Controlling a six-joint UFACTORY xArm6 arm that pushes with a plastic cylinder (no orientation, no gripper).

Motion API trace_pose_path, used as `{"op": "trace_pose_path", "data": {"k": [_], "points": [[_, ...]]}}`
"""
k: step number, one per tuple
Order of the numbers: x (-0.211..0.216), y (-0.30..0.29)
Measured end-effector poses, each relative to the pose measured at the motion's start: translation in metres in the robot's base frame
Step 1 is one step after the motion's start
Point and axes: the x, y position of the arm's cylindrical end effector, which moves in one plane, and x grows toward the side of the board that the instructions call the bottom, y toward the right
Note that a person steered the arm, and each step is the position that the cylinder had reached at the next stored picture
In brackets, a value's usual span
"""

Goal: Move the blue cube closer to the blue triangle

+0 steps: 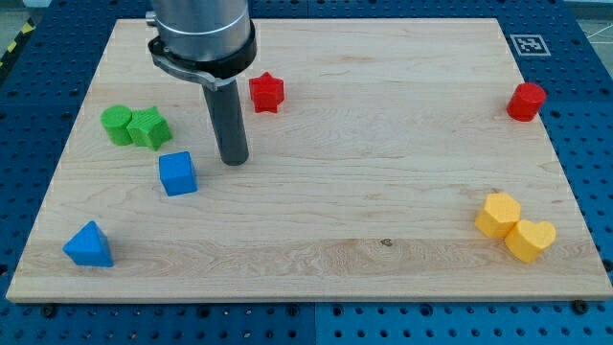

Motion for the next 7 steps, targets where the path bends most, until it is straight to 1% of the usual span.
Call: {"op": "trace_pose_path", "data": {"k": [1, 2, 3, 4, 5, 6, 7], "points": [[-0.013, -0.015], [-0.013, -0.047], [-0.007, -0.048], [0.029, -0.056], [0.054, -0.062], [0.072, -0.067], [0.076, -0.066]]}}
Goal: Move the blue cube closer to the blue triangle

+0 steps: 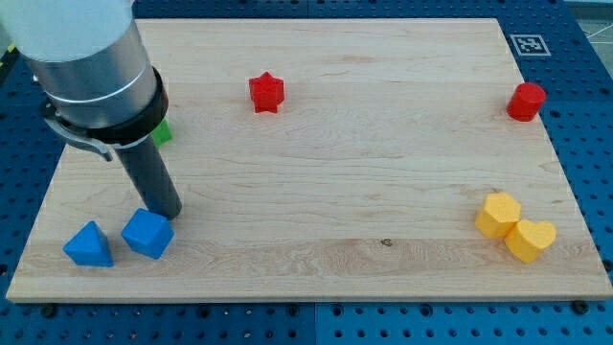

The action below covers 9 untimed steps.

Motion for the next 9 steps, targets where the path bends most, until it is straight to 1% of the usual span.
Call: {"op": "trace_pose_path", "data": {"k": [1, 4, 5, 7, 9], "points": [[-0.001, 0.038], [0.006, 0.029], [0.022, 0.013], [0.03, 0.013], [0.03, 0.007]]}}
